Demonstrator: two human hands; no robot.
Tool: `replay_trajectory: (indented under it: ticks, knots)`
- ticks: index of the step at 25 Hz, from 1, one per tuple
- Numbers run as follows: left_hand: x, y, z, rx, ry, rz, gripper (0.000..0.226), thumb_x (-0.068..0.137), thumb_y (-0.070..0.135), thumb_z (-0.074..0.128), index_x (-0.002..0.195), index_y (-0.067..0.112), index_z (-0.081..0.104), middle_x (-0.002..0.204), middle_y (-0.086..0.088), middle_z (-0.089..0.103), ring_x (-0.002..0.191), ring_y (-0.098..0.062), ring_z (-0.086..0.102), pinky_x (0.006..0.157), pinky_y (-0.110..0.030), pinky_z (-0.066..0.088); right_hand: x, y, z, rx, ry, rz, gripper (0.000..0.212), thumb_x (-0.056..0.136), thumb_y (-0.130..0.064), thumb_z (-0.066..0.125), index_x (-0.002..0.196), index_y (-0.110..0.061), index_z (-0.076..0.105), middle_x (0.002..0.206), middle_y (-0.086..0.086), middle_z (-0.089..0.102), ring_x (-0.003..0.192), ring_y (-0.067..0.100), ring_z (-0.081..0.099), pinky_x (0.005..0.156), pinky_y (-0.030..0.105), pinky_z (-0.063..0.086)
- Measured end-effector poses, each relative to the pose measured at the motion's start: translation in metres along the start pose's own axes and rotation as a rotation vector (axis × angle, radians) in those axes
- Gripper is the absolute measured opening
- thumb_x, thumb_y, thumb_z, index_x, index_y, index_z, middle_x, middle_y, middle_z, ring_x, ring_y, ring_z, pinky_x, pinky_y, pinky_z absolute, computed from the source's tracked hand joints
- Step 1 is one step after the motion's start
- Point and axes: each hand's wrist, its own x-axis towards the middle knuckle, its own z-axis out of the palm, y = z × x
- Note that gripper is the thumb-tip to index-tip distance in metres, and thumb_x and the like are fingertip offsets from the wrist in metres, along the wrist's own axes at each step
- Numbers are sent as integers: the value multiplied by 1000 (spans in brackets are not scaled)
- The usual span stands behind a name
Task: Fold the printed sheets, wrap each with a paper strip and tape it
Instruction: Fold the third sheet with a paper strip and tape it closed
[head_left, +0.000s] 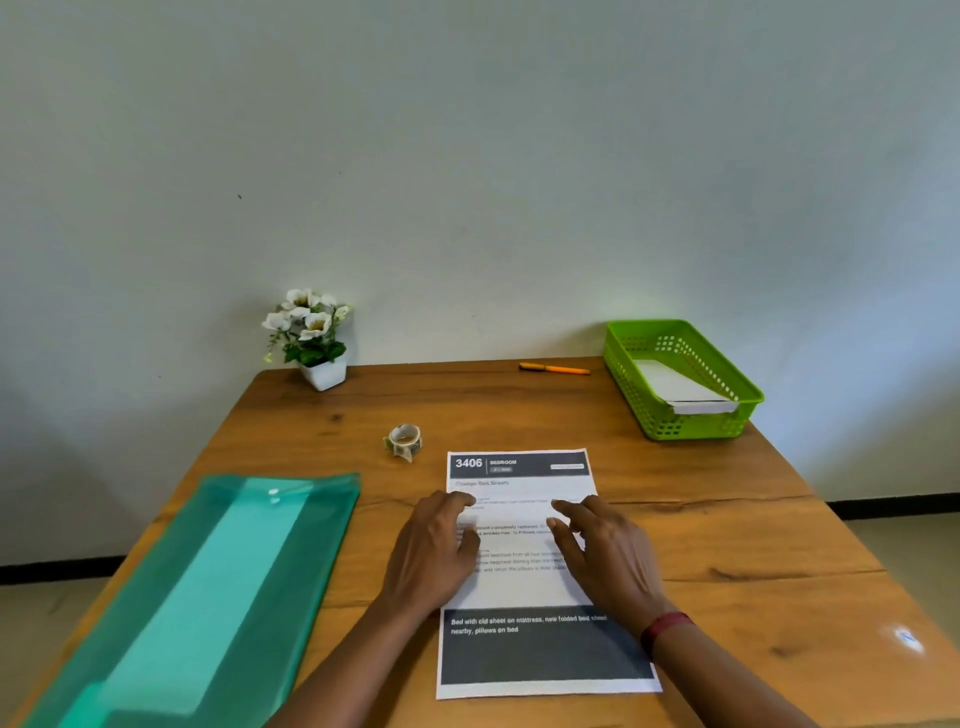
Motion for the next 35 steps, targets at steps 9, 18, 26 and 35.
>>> replay_trajectory:
  ticks: [9, 18, 26, 35]
  knots:
    - [13, -26, -4, -8, -13, -39, 40, 91, 38, 66, 125, 19, 59, 120, 1, 56, 110, -17, 54, 89, -34, 49, 2, 22, 20, 0, -13, 74, 24, 78, -9, 77, 102, -15, 76, 90, 1, 65, 80, 26, 64, 60, 27, 46]
    - [92, -21, -6, 213, -589, -150, 131, 64, 48, 89, 156, 36, -2, 166, 1, -6, 150, -38, -9, 118, -63, 14, 89, 54, 18, -120, -575, 104, 93, 80, -39, 79, 154, -28, 24, 160, 6, 21, 147, 31, 14, 113, 53, 32]
    - [118, -9, 4, 458, -752, -125, 138, 63, 49, 89, 155, 33, -13, 162, -3, 11, 146, -36, 5, 111, -63, 17, 113, 58, 23, -242, -692, 0, 104, 75, -49, 80, 155, -29, 17, 147, 8, 35, 138, 29, 27, 102, 48, 37]
    - [98, -1, -5, 549, -486, -44, 144, 54, 61, 88, 154, 31, -10, 146, -11, 29, 136, -33, 28, 105, -62, 30, 94, 47, 18, -343, -403, -89, 106, 67, -54, 82, 152, -26, 27, 129, 5, 46, 118, 26, 42, 97, 41, 39]
